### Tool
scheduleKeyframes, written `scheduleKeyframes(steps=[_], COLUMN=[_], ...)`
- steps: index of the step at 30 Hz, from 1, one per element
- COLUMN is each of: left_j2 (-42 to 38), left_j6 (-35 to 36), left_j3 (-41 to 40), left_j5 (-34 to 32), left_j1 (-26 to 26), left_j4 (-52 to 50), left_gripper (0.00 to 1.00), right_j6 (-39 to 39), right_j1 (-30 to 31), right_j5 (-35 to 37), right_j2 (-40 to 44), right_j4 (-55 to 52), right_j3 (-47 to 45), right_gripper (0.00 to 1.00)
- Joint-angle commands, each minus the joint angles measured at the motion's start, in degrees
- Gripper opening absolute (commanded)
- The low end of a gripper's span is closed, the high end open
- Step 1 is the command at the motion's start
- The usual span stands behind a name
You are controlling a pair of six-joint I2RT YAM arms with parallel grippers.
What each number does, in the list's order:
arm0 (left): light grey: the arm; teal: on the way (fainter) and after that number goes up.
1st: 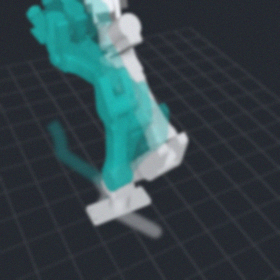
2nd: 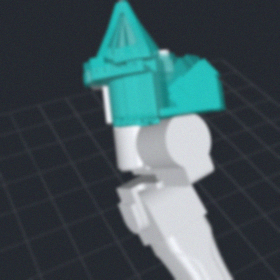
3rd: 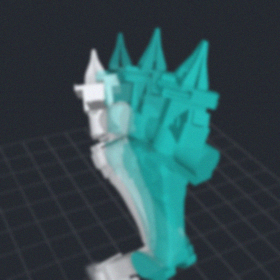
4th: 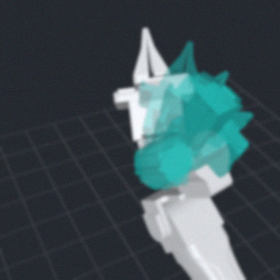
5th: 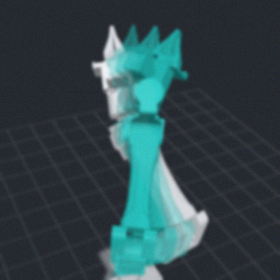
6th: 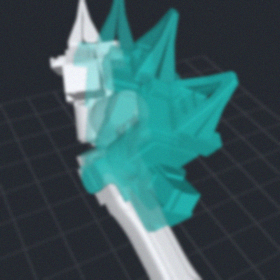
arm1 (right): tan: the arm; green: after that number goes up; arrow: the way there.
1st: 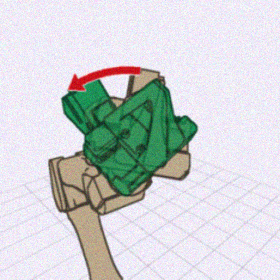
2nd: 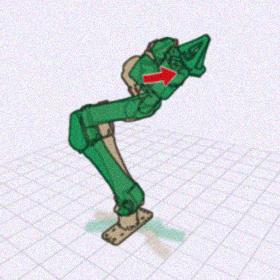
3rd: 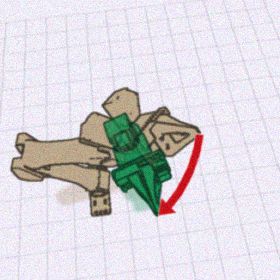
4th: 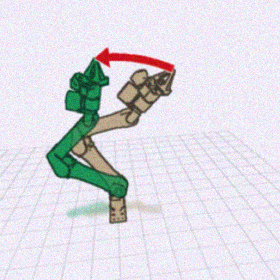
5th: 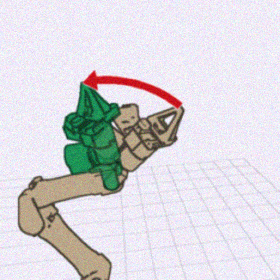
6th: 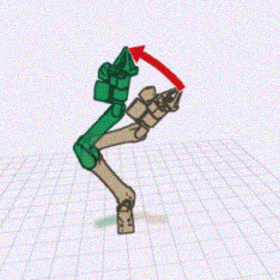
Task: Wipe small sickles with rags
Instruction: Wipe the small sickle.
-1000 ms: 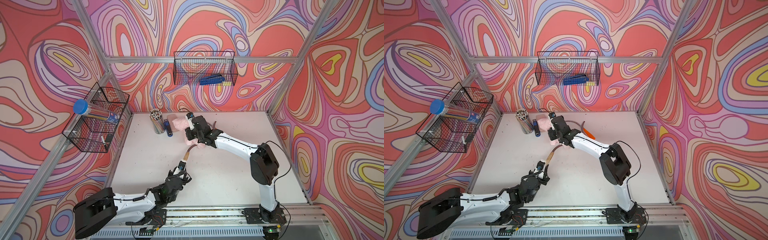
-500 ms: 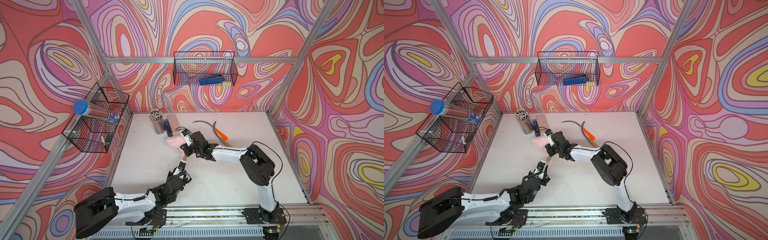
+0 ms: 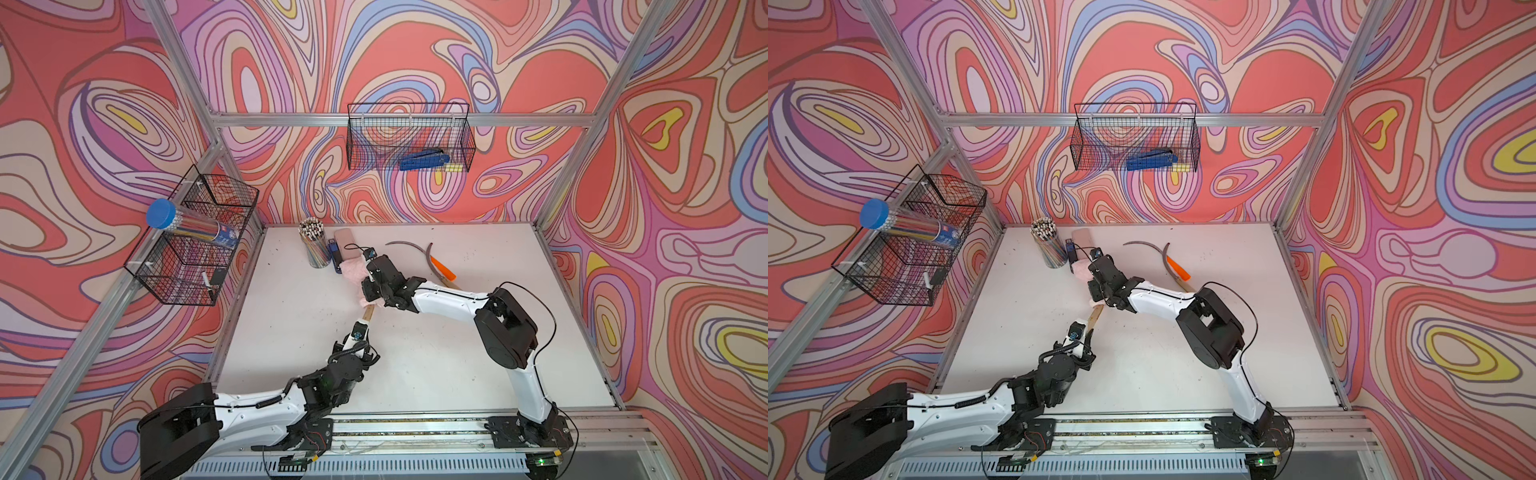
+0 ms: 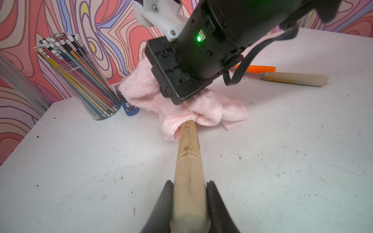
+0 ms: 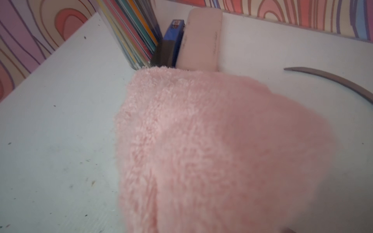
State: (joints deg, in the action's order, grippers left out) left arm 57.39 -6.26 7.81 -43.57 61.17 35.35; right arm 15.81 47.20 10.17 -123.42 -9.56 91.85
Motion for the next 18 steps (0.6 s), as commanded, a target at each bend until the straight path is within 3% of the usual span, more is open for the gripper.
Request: scheduleKeyframes(steps=[1, 11, 18], left_j2=[-0.4, -0.4, -0.2], left_j6=[-1.2, -1.5, -1.5], left_j3=[-0.1, -0.2, -0.1], left_j5=[-2.2, -2.4, -4.2], left_j1=[-0.1, -0.1, -0.1], left_j4=[0.2, 0.4, 0.5], left_gripper=[0.0, 0.0, 0.0], right_j6=[2.3, 1.8, 1.6], right_j1=[-3.0, -9.5, -9.4], right_j5=[4.2, 9.1, 4.4], right_j2=[-2.6, -1.8, 0.2], right_j4=[-8.6, -11.2, -10.8], right_j3=[0.4, -1.4, -1.8], right_gripper=[0.0, 0.0, 0.0])
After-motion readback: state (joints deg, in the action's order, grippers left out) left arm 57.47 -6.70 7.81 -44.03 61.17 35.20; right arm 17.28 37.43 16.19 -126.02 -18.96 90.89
